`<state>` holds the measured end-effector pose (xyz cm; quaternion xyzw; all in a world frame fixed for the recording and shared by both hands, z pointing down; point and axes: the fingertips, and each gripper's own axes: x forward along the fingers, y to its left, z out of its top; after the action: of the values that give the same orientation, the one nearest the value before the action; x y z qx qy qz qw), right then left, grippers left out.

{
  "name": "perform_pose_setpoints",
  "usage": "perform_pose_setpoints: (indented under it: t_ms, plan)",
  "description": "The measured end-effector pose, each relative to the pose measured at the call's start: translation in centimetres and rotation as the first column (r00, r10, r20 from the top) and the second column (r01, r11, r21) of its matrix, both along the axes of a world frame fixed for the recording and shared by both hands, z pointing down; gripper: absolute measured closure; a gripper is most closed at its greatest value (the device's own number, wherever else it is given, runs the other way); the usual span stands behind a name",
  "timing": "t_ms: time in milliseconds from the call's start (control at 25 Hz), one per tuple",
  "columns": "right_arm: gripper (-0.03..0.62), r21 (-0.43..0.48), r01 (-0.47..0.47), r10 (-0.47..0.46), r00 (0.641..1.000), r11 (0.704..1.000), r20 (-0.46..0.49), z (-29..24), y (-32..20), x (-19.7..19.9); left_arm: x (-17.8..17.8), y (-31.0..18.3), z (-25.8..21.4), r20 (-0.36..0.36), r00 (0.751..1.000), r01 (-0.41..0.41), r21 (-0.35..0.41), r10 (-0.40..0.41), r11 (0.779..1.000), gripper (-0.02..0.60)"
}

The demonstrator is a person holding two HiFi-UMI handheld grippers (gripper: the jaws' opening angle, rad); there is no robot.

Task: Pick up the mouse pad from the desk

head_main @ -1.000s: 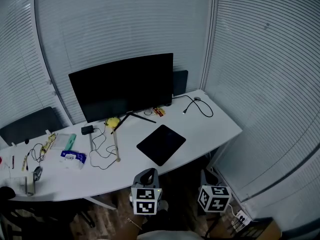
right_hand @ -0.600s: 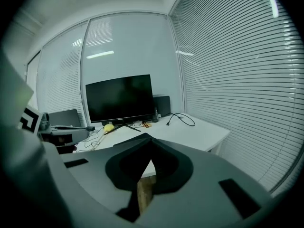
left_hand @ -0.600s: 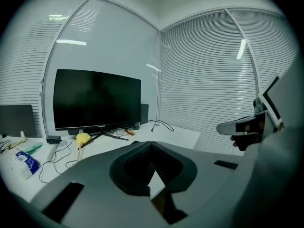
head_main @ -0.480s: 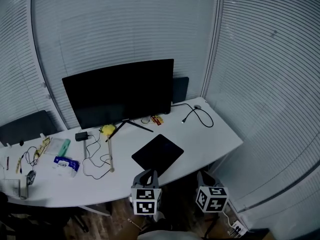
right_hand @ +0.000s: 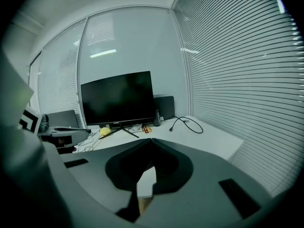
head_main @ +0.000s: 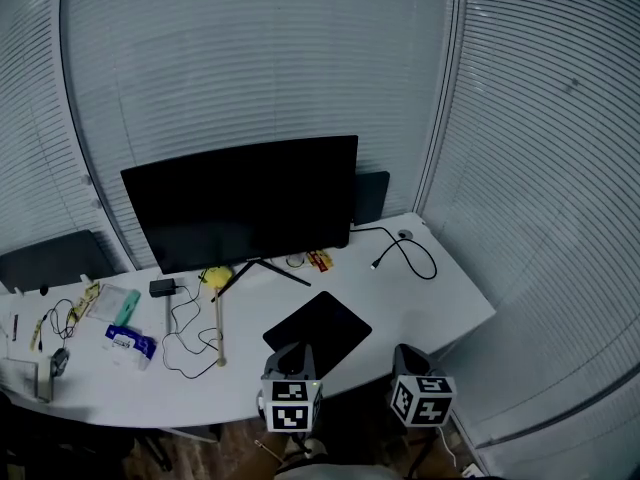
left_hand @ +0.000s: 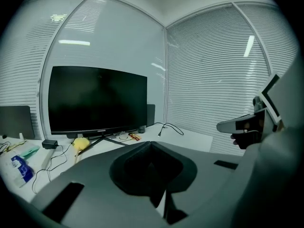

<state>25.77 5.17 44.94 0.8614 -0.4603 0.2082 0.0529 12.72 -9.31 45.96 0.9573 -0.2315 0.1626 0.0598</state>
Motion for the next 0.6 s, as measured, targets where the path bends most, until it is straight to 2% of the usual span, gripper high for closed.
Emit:
perform_pose_setpoints:
  t_ms: [600]
  plan:
    - [0.562,-0.020,0.111,-0.112,0.993,0.994,-0.042,-1.5,-8.8,5.6,3.6,-7.9,0.1,-0.024,0.991,0.131,-0.033,-0.132,0.991,0.565]
